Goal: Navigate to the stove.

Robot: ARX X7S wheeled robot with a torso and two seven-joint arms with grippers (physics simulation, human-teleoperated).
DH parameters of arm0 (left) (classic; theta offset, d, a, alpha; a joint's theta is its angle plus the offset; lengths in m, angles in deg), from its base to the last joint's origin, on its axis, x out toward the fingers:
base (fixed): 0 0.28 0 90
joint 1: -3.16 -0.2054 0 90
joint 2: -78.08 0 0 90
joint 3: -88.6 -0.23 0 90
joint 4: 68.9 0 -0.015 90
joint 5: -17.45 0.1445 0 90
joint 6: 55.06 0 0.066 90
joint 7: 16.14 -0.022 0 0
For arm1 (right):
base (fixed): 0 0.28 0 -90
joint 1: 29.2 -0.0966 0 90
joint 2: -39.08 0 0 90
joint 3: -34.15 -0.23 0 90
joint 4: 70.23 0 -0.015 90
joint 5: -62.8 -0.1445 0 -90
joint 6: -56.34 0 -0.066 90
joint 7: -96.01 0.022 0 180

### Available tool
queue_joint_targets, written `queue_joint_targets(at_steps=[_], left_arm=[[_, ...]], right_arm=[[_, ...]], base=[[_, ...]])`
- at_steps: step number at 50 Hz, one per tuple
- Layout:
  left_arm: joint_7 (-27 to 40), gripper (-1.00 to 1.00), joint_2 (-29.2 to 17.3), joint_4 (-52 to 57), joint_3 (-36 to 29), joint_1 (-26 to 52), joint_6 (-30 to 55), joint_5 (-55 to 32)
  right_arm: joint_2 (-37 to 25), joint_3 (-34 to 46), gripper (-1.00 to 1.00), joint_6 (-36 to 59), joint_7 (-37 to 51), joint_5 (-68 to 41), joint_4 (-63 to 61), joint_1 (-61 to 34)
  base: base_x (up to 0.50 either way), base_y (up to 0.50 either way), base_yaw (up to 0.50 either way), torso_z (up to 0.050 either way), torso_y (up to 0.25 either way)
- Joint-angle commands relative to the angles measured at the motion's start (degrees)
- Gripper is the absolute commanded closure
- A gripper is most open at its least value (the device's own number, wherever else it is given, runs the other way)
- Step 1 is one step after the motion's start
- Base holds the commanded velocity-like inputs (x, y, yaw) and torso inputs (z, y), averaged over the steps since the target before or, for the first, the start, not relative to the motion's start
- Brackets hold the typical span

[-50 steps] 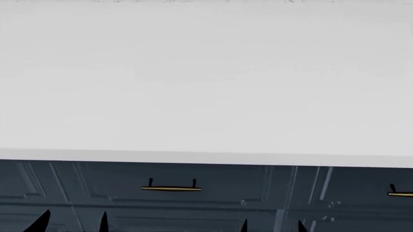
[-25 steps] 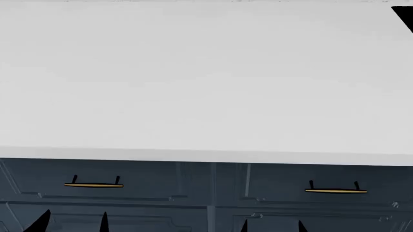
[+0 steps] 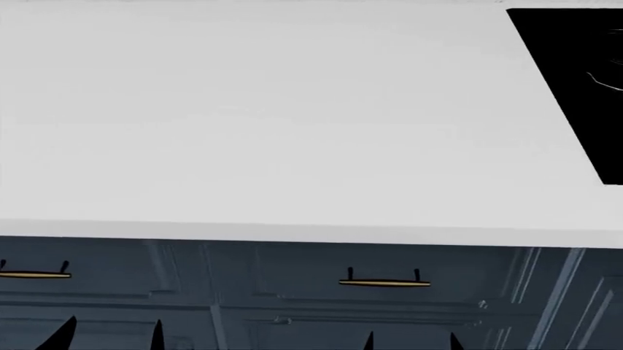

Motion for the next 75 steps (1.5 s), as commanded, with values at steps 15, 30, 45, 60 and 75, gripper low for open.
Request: queue_joint_targets(at_steps=[15, 30, 45, 60, 75], left_arm=[[0.6, -1.00, -0.5, 0.1, -0.7, 0.2, 0.0, -0.4], [0.9, -1.00, -0.7, -0.1, -1.1, 0.3, -0.1, -0.7], [1.4, -1.00, -1.0, 0.2, -1.4, 0.2, -0.2, -0.9], [1.6, -1.00, -1.2, 0.2, -1.7, 0.3, -0.1, -1.2], [2.0, -1.00, -1.4, 0.6, -2.1, 0.4, 0.2, -1.5]], right_arm=[[-0.5, 0.6, -1.00, -0.2, 0.6, -0.4, -0.1, 0.0], [-0.7, 0.9, -1.00, 0.1, 1.0, -0.7, -0.5, 0.0], [-1.0, 1.1, -1.00, -0.3, 1.3, -1.0, -0.3, 0.0], [-1.3, 1.5, -1.00, -0.4, 1.5, -1.1, -0.3, 0.0], [-1.6, 1.8, -1.00, 0.0, 1.8, -1.5, -0.7, 0.0]], base=[[-0.01, -0.50, 0.00, 0.000, 0.000], [-0.01, -0.50, 0.00, 0.000, 0.000], [-0.01, -0.50, 0.00, 0.000, 0.000], [0.00, -0.50, 0.00, 0.000, 0.000], [0.00, -0.50, 0.00, 0.000, 0.000]])
